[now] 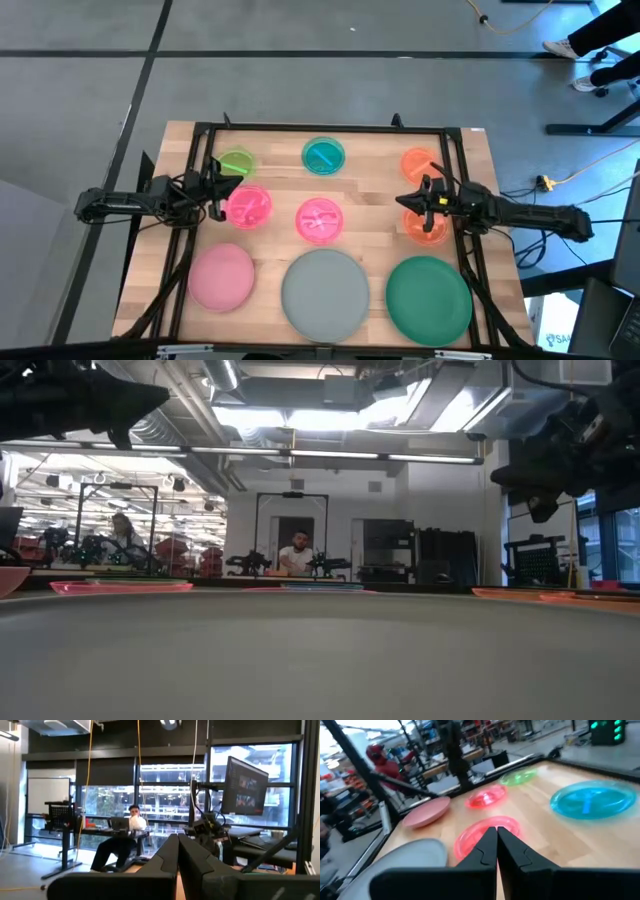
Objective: Stack plastic plates
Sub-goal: Stack the green plate on the gray plate
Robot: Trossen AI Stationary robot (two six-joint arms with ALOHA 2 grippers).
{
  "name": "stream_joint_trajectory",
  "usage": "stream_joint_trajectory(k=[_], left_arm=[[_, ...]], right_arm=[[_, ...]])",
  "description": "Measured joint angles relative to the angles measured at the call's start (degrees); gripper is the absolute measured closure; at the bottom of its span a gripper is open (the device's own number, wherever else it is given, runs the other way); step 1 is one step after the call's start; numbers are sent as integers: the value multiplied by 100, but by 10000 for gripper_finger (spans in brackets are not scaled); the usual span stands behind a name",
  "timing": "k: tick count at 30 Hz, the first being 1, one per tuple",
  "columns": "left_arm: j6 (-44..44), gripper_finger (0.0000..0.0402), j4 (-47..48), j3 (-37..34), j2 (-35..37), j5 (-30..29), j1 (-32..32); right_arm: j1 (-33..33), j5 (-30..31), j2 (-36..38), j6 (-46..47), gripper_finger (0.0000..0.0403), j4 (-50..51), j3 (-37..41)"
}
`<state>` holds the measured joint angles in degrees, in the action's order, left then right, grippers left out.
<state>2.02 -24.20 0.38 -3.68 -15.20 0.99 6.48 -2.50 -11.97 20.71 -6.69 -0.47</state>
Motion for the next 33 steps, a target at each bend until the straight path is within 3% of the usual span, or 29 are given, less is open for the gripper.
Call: stream_joint_trajectory(k=[4,10,16,21,25,33], left_arm=[[1,399,52,0,0,7,0],[5,399,89,2,0,8,0],[11,399,109,2,0,-28,0],[11,399,107,2,0,-33,1],[7,399,119,2,0,-28,0],[-22,399,231,2,0,-19,0]], right_arm=[[-513,266,-501,-107,402,-241,-118],[-1532,750,-1613,-468,402,296,-960],[-2237,1044,-2681,-577,402,1781,-2108],[-2461,1057,-3338,50,398,2768,-2740],[-2453,847,-3703,461,363,3277,-2986],[-2451,182,-3899,913,240,3730,-3025]])
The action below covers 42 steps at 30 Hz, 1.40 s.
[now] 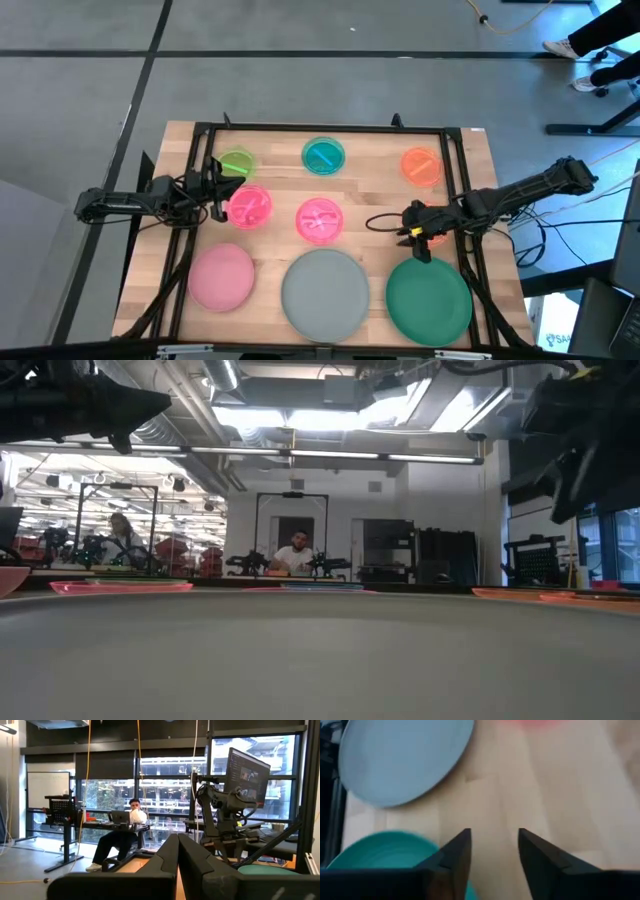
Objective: Stack plastic plates
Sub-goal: Stack the green plate on the gray plate
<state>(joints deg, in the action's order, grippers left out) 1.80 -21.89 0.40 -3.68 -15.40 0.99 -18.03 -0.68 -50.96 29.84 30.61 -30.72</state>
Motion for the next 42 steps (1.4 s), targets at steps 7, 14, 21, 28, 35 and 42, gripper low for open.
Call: stream_joint_trajectory(k=[7,14,21,28,35,42], left_arm=[[-4,399,0,0,0,0,0],[-4,399,0,0,0,0,0],[-7,399,44,0,0,0,0],[-7,399,44,0,0,0,0],[-5,399,42,0,0,-13,1],[13,399,42,2,0,-16,0]], right_arm=[[-4,-814,-10,472,199,175,0],[-72,-869,-346,468,207,266,0],[-621,-639,-1051,252,214,118,0],[-827,-440,-1648,168,214,-64,0],[-825,-573,-1899,122,251,-121,0],[-823,-649,-1905,106,356,-123,0]])
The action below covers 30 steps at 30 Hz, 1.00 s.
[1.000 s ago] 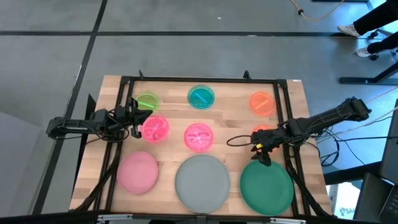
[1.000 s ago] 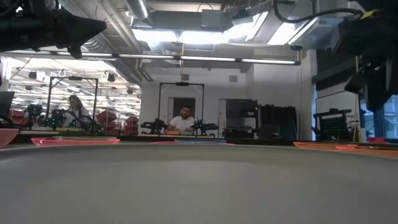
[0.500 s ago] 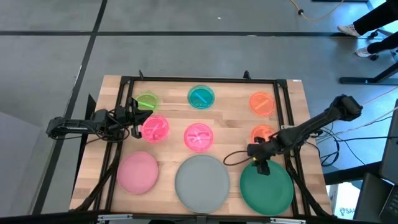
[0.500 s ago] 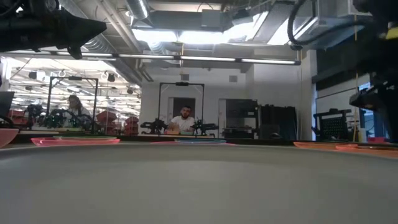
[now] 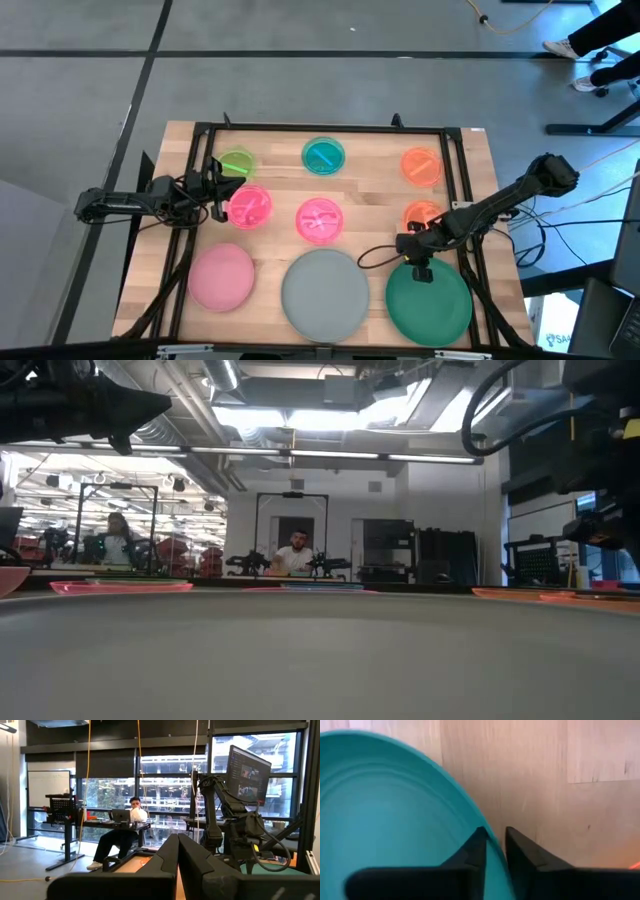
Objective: Stack plastic plates
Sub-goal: Stack the green plate on the gray plate
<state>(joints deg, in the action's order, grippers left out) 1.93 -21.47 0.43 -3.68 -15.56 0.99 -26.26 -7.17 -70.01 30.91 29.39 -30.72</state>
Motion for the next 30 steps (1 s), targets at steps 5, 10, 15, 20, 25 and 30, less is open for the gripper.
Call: stream_joint_trajectory(k=[5,10,15,20,25,30], left_arm=[[0,399,-1,0,0,-1,0],[2,399,-1,0,0,-2,0],[3,399,-1,0,0,-4,1],[7,399,-1,0,0,-4,0],[9,399,-1,0,0,-4,0],[9,399,-1,0,0,-6,2]], right_arm=[[1,-95,2,-13,394,-12,0],[2,-142,33,32,388,32,-6],[4,-321,48,19,397,241,-348],[2,-381,50,-60,400,285,-893],[4,190,54,47,393,222,-1447],[235,605,54,34,392,2,-1759]])
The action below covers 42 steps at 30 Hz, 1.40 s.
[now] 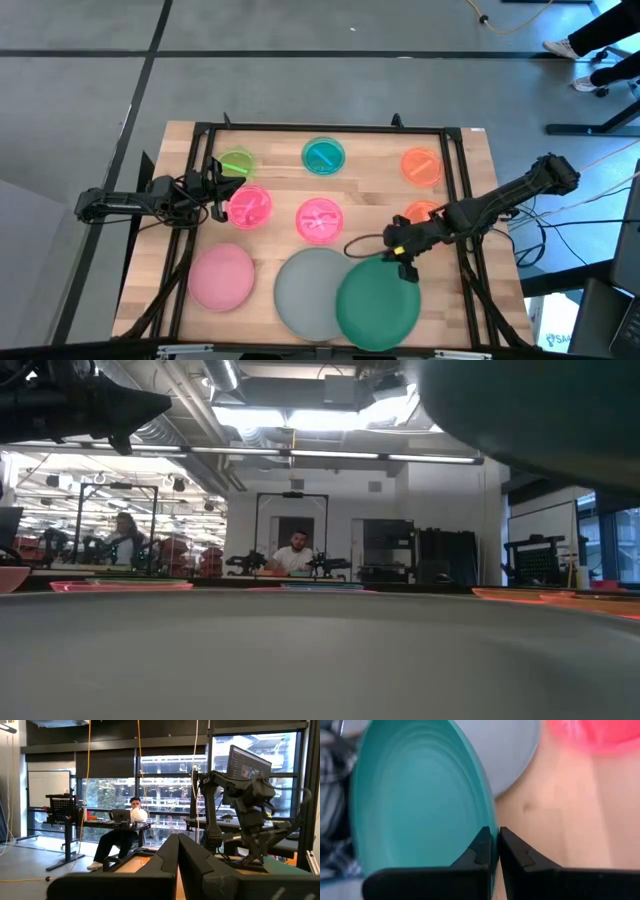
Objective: Stack plastic plates
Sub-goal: Stack the green plate on the gray plate
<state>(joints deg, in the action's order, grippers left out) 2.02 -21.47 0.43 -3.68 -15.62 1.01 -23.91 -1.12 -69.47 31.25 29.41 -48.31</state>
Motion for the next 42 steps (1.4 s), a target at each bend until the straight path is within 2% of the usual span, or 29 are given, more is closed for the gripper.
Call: stream_joint_trajectory(k=[4,10,22,27,42], left_arm=[[0,399,0,0,0,2,-2],[-1,399,-2,0,0,0,-1],[-24,399,-2,0,-1,1,-1],[-26,399,-2,0,-1,2,-1],[-34,399,0,0,-2,2,-1]], right_arm=[[317,472,-5,-3,393,-323,-18],[781,713,-230,-8,393,-770,-18],[1022,596,-1562,-160,393,-2600,-18],[1022,188,-2023,-164,393,-3172,-18],[1017,214,-2615,-300,393,-3742,-17]])
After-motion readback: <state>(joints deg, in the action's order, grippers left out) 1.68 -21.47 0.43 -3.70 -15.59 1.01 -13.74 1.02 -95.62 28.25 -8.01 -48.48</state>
